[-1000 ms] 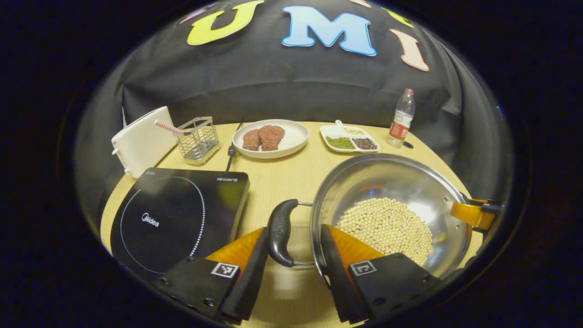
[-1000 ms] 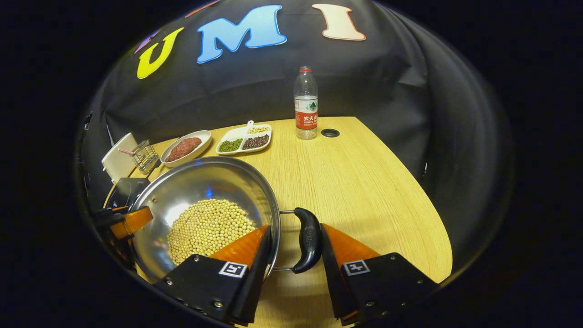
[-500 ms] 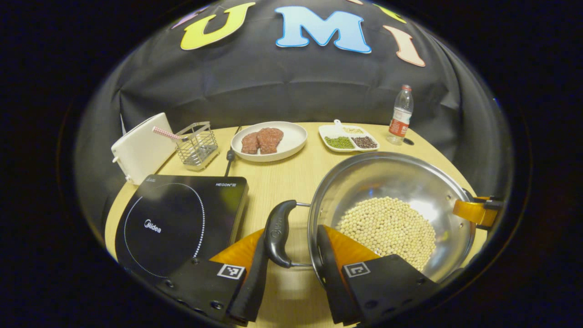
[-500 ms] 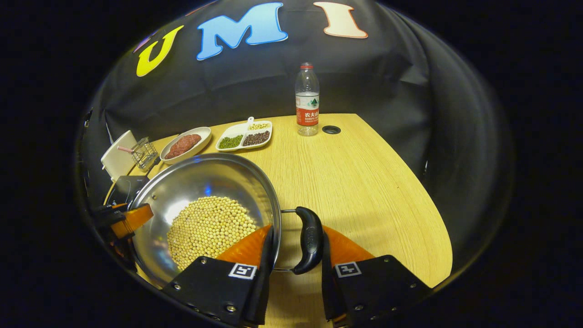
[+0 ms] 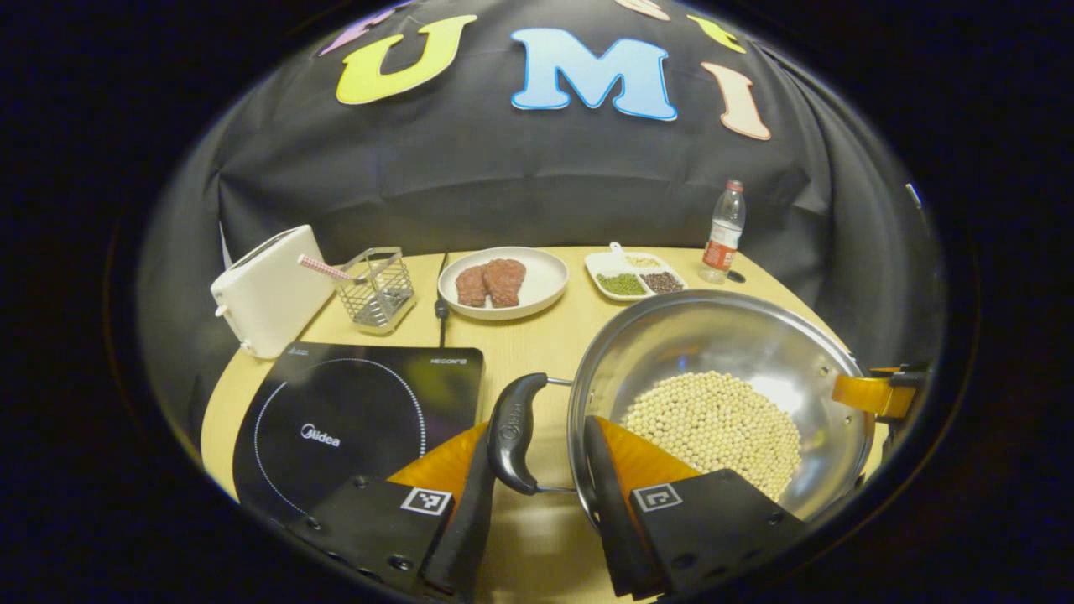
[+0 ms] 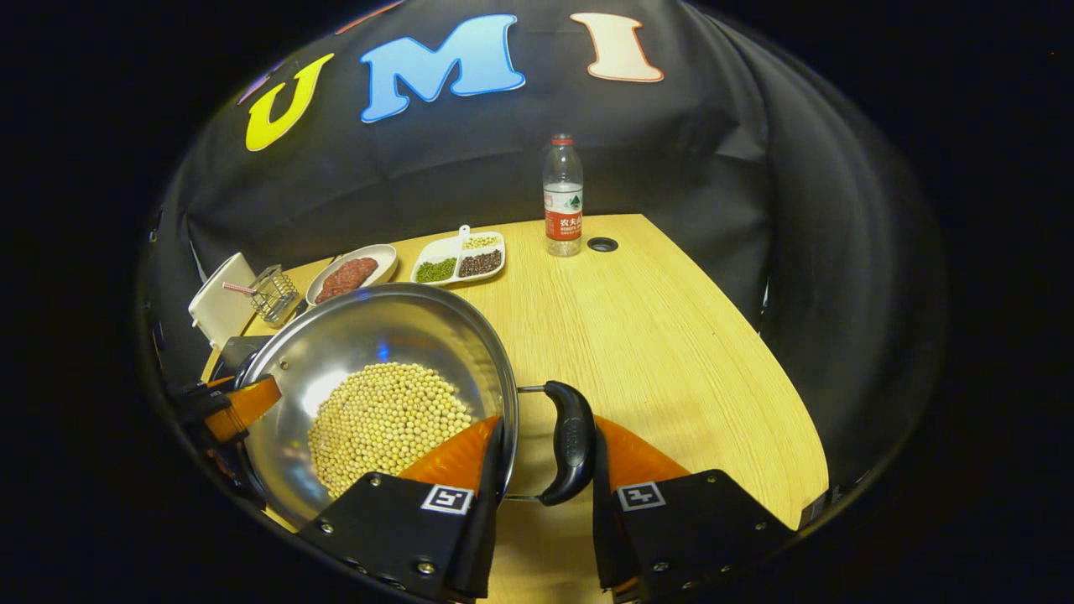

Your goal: First push the handle of the pot to place it horizontally, then grasp the pot with both hands and set it on the induction cooktop.

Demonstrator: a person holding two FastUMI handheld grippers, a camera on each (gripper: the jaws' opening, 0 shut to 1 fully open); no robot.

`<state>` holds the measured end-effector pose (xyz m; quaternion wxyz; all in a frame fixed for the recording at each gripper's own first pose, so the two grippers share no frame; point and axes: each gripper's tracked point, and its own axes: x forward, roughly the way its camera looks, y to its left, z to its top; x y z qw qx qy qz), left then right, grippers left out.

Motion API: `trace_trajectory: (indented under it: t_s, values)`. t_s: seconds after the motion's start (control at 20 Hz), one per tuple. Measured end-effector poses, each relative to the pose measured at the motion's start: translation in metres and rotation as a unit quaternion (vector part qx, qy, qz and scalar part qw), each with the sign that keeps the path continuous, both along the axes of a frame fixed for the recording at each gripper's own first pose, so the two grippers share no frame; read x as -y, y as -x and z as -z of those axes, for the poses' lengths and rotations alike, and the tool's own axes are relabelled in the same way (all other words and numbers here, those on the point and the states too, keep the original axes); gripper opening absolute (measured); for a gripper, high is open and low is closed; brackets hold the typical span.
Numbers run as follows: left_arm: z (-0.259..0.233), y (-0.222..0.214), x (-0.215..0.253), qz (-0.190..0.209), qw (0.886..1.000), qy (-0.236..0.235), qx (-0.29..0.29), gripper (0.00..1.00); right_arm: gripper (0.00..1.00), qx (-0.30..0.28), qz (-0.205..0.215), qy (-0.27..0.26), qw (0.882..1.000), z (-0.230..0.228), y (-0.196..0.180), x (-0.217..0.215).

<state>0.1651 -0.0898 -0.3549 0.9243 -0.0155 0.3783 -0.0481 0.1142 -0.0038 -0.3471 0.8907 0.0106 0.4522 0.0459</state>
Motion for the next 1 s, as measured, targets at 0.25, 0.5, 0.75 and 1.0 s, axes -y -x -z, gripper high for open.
trace_trajectory:
  t_s: [0.25, 0.5, 0.75, 1.0]
  values:
    - [-0.015, 0.008, -0.036, 0.006, 1.0, 0.007, 0.013, 0.64, 0.47, 0.006, 0.01, 0.003, 1.0, -0.017, 0.02, -0.03]
    - [-0.025, 0.011, -0.077, 0.008, 1.0, 0.009, 0.024, 0.64, 0.48, 0.013, 0.016, 0.001, 1.0, -0.03, 0.032, -0.065]
    - [-0.034, 0.012, -0.121, 0.011, 0.999, 0.01, 0.038, 0.68, 0.48, 0.028, 0.02, 0.004, 0.999, -0.043, 0.041, -0.104]
    - [-0.034, 0.014, -0.176, 0.006, 0.999, 0.007, 0.041, 0.67, 0.47, 0.028, 0.014, -0.001, 1.0, -0.045, 0.051, -0.153]
